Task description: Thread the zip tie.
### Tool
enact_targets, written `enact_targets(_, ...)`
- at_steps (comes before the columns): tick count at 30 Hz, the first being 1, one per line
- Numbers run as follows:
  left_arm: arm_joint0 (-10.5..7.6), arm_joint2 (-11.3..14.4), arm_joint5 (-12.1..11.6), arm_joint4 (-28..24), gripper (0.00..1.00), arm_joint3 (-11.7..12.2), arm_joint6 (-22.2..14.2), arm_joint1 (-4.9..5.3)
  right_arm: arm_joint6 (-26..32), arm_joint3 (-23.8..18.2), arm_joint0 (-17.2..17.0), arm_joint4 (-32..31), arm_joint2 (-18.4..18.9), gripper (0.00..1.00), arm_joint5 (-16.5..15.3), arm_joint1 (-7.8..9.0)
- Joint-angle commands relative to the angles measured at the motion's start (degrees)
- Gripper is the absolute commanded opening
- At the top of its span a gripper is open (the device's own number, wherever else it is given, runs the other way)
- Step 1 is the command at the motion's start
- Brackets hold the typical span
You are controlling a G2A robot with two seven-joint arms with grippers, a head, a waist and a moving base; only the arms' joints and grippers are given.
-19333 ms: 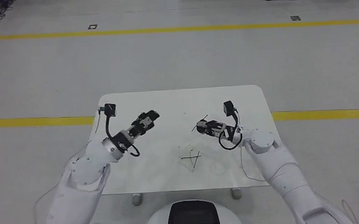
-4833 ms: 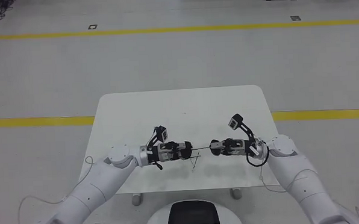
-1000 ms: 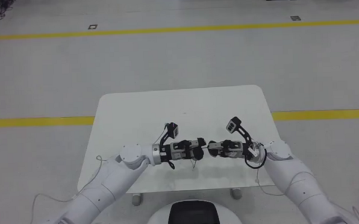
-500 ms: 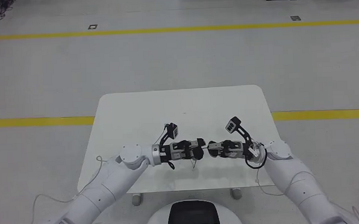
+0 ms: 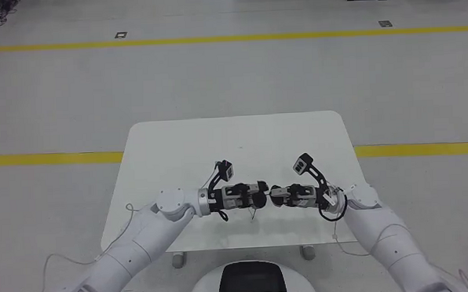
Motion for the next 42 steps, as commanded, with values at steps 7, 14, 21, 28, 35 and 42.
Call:
enact_targets(7,-0.03,-0.1,0.1,0.2,0.15,0.2,-0.2,-0.1,-0.6,0.9,0.4,-0.4,-0.4,0.0,0.0,-0.1)
enact_targets(14,0.08,-0.3,0.3,0.6,0.12,0.0,-0.4,-0.12,-0.9,1.3,0.7,-0.8,-0.7,0.0,0.1,-0.1)
enact_targets(21,-0.04,-0.2,0.8,1.4,0.11,-0.1,-0.3,-0.19,-1.9,1.5,0.6,-1.0,-0.5,0.0,0.0,-0.08)
enact_targets(28,-0.17,0.0,0.9,1.5,0.09,0.2,-0.5,-0.35,-1.9,1.3,0.5,-1.2,-0.4,0.0,0.0,-0.08)
enact_targets(35,-0.36,0.0,1.0,1.7,0.07,0.4,-0.7,-0.48,-1.7,1.4,0.6,-1.5,-0.7,0.0,0.0,-0.13)
enact_targets(42,-0.4,0.0,1.1,1.9,0.07,0.5,-0.7,-0.58,-1.7,1.4,0.7,-1.5,-0.8,0.0,0.0,-0.15)
